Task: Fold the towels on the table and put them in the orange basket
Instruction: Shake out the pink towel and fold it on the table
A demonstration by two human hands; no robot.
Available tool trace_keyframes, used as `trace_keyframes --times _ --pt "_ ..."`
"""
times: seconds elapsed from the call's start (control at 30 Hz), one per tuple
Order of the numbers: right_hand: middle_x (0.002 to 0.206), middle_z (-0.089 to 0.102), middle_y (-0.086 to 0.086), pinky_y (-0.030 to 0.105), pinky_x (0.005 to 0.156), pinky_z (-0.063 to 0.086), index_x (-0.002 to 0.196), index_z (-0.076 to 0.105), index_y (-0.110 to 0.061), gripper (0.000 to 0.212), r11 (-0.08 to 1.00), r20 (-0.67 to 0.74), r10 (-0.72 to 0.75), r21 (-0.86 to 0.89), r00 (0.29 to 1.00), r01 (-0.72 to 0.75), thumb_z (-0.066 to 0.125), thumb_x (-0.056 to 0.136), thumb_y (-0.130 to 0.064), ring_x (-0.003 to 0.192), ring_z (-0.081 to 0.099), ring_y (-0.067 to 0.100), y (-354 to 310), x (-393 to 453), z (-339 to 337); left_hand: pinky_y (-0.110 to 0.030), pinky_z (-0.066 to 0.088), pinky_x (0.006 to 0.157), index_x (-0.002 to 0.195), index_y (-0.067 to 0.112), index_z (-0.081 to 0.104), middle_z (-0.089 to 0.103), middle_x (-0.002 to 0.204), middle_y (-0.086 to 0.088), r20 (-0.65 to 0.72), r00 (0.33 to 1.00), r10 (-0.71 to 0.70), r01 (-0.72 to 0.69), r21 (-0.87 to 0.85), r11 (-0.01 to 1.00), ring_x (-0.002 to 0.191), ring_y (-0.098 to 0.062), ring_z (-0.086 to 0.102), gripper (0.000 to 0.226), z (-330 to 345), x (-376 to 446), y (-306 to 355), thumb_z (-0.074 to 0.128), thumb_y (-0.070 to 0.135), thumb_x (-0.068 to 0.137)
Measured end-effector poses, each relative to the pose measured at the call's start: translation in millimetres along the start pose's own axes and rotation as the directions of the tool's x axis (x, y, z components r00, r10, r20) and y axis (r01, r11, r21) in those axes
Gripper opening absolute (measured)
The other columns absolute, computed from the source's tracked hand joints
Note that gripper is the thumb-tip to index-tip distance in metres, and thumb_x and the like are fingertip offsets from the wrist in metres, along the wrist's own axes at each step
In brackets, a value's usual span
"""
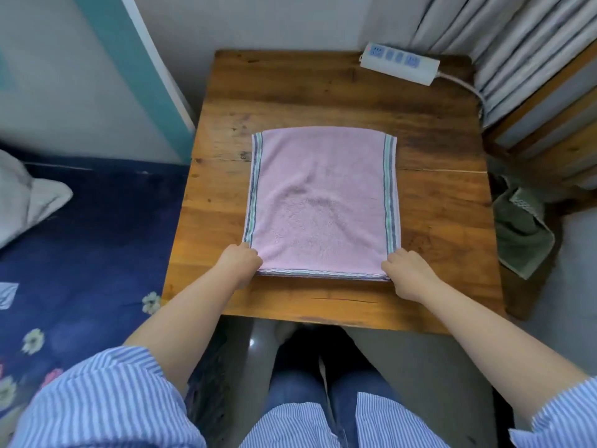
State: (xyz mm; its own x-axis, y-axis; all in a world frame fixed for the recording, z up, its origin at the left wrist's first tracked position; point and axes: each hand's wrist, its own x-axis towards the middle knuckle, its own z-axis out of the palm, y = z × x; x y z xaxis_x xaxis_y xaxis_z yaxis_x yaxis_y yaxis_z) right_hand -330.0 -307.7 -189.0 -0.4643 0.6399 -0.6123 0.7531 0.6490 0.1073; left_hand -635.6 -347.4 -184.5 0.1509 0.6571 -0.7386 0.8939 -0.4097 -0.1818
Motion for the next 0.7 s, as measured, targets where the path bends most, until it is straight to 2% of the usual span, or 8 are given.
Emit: trace_keyframes --times 0.17,0.3,0.37,0.43,0.5,0.57,0.63,0.7 --pt "0.12 0.051 0.008 0.031 0.086 0.038 0.114 0.052 -0.011 0.03 0.998 0.186 -0.053 -0.004 0.981 0.055 0.044 0.085 -0.007 0.112 0.044 0.025 -16.6 -5.0 1.1 -0.03 0.037 0.079 0.119 0.01 0.053 0.049 0.123 -0.009 0.1 0.993 0.069 -0.07 0.009 0.997 0.115 -0.027 0.044 0.036 18.5 -2.0 9.3 0.044 0.001 0.086" --pt "0.094 0.054 0.01 0.028 0.067 0.038 0.089 0.055 -0.012 0.015 0.992 0.255 -0.037 0.126 0.966 0.005 0.04 0.086 -0.01 0.085 0.051 0.023 -14.0 2.5 -18.3 -0.026 0.037 0.063 0.109 0.008 0.055 0.055 0.101 -0.006 0.098 0.994 0.058 -0.051 -0.072 0.996 0.094 -0.026 0.054 0.028 8.1 2.6 1.1 0.04 0.001 0.085" --pt "0.092 0.054 0.01 0.027 0.061 0.036 0.084 0.052 -0.01 0.014 0.984 0.106 0.028 0.175 0.994 -0.046 0.039 0.088 -0.009 0.082 0.049 0.023 -12.4 12.1 -28.7 -0.026 0.034 0.053 0.105 0.005 0.053 0.052 0.089 -0.005 -0.02 1.0 -0.006 0.002 -0.184 0.983 0.081 -0.026 0.051 0.024 -6.0 9.3 -4.9 0.038 0.001 0.087" --pt "0.104 0.057 0.01 0.03 0.072 0.042 0.096 0.057 -0.006 0.022 0.976 -0.089 0.086 0.205 0.992 -0.067 0.036 0.092 -0.01 0.097 0.051 0.024 -10.7 27.6 -37.2 -0.031 0.035 0.06 0.103 0.004 0.051 0.054 0.101 -0.01 -0.184 0.978 -0.099 0.03 -0.348 0.937 0.085 -0.028 0.05 0.02 -20.5 20.2 -8.7 0.036 0.003 0.09" --pt "0.114 0.057 0.012 0.035 0.086 0.045 0.111 0.058 -0.002 0.029 0.961 -0.22 0.104 0.275 0.97 -0.041 0.036 0.092 -0.006 0.109 0.05 0.026 -10.5 48.3 -49.7 -0.033 0.035 0.063 0.106 0.003 0.051 0.053 0.11 -0.013 -0.324 0.918 -0.23 0.029 -0.524 0.851 0.095 -0.029 0.05 0.022 -34.9 36.5 -11.9 0.035 0.003 0.091" --pt "0.103 0.063 0.021 0.042 0.077 0.052 0.101 0.062 0.008 0.023 0.953 -0.401 0.065 0.297 0.914 0.063 0.052 0.08 0.009 0.099 0.059 0.035 -12.9 67.9 -66.1 -0.032 0.035 0.066 0.11 0.002 0.051 0.052 0.116 -0.014 -0.392 0.853 -0.344 -0.003 -0.663 0.748 0.103 -0.028 0.049 0.026 -47.6 55.3 -13.2 0.034 0.0 0.09" --pt "0.086 0.067 0.03 0.049 0.061 0.057 0.084 0.066 0.013 0.03 0.937 -0.488 0.103 0.339 0.867 0.08 0.069 0.055 0.021 0.079 0.066 0.046 -16.1 86.9 -75.5 -0.034 0.039 0.085 0.124 0.003 0.047 0.046 0.134 -0.014 -0.409 0.823 -0.395 -0.059 -0.752 0.656 0.121 -0.025 0.043 0.036 -56.6 75.6 -13.0 0.033 -0.001 0.091" --pt "0.113 0.059 0.034 0.058 0.088 0.045 0.104 0.062 0.013 0.04 0.901 -0.465 0.153 0.428 0.872 0.07 0.064 0.065 0.019 0.107 0.054 0.052 -18.0 113.4 -74.4 -0.031 0.023 0.108 0.137 0.005 0.036 0.03 0.149 -0.01 -0.405 0.809 -0.426 -0.067 -0.784 0.617 0.139 -0.021 0.025 0.043 -61.8 102.0 -12.9 0.032 0.003 0.094"
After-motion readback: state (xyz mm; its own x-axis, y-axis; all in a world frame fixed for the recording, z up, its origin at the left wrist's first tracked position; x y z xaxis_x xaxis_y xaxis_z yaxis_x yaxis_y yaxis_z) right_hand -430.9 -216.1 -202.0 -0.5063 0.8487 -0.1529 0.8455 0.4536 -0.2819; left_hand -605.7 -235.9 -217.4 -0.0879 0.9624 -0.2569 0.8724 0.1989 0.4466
